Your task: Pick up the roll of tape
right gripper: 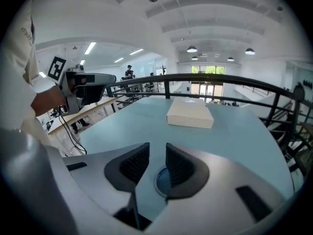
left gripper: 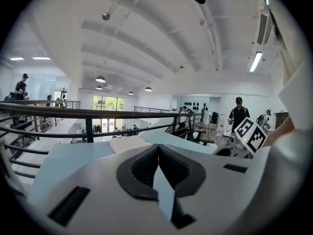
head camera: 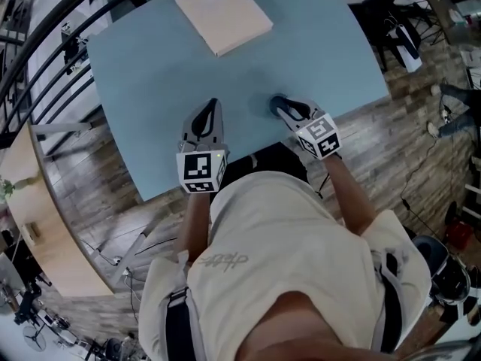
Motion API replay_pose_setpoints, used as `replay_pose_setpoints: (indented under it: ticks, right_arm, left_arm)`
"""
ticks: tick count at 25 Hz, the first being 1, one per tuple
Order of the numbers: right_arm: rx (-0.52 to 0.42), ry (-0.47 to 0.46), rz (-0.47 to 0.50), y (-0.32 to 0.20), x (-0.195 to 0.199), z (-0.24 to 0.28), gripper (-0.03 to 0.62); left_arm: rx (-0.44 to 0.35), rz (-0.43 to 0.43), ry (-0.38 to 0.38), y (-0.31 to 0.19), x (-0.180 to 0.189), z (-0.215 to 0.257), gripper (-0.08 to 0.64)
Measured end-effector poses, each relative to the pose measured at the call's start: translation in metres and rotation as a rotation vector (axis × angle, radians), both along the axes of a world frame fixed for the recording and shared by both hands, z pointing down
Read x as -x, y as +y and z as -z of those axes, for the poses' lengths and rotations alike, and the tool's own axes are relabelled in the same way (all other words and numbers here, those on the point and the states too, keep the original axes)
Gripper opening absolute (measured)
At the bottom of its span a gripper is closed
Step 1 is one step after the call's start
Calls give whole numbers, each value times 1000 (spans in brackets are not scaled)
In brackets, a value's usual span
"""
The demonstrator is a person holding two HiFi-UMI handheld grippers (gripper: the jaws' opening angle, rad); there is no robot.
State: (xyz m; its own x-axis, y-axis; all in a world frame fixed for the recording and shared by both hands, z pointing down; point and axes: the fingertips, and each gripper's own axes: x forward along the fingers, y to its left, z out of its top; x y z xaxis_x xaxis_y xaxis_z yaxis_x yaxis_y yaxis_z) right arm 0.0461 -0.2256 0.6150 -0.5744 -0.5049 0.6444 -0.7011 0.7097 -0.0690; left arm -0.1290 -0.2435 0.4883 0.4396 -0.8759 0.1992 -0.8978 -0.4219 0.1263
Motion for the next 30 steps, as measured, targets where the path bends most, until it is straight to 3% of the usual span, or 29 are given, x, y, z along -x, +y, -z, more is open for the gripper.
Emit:
replay_pose_setpoints:
  ticks: [16,30]
  right_arm:
    - [170,229,116,17,12,-115,114]
    - [254,422,175,23,12,-155,83]
  left_arm:
    - [116,-9,23,-3,-3,-41,20]
    - [128,-23,66,-7,5,-47,20]
